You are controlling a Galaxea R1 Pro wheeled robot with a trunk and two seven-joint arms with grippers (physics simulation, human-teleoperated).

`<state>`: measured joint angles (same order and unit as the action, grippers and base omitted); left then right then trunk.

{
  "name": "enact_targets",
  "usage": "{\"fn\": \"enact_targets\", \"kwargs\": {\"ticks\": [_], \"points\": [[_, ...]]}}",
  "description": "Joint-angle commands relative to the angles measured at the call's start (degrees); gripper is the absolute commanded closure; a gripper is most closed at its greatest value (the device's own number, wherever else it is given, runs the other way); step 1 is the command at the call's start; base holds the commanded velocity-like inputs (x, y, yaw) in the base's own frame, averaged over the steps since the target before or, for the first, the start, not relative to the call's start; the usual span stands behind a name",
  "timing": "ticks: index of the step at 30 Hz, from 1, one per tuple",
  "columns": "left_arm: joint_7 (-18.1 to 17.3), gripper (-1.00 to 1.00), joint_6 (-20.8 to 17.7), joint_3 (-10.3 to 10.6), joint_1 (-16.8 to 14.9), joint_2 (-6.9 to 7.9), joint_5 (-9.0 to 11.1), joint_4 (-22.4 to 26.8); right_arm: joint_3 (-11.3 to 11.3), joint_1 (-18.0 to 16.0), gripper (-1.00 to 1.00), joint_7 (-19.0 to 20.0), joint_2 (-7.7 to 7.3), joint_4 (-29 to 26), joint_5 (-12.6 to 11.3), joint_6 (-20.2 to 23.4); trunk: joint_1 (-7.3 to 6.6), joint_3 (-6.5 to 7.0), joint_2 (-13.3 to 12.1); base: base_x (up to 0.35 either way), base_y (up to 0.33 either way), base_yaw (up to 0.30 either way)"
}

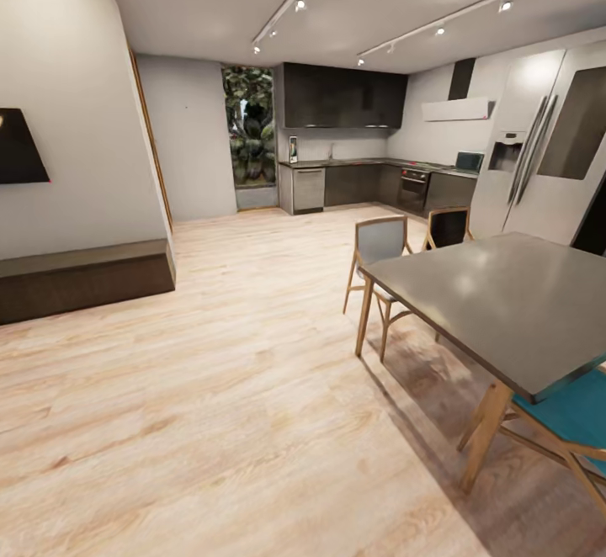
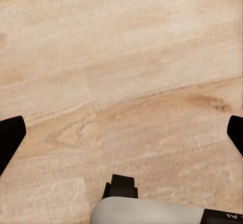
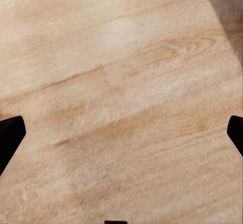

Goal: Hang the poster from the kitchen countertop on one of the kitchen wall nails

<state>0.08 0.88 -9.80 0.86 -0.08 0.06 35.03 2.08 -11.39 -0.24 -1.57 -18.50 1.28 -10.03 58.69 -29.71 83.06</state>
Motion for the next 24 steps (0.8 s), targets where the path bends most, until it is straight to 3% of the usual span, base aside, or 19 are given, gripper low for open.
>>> {"fn": "enact_targets", "kwargs": {"ticks": [1, 24], "points": [[0.01, -1.0, 0.09, -0.04, 0.02, -0.01, 0.01, 0.05, 0.2, -0.04, -1.0, -0.03, -0.03, 0.05, 0.13, -0.16, 0.04, -0.04, 0.02, 0.338, 0.074, 0.0], [0.01, -1.0, 0.09, -0.04, 0.02, -0.01, 0.02, 0.04, 0.2, -0.04, -1.0, -0.03, -0.01, 0.05, 0.13, -0.16, 0.04, -0.04, 0.02, 0.338, 0.074, 0.0]]}}
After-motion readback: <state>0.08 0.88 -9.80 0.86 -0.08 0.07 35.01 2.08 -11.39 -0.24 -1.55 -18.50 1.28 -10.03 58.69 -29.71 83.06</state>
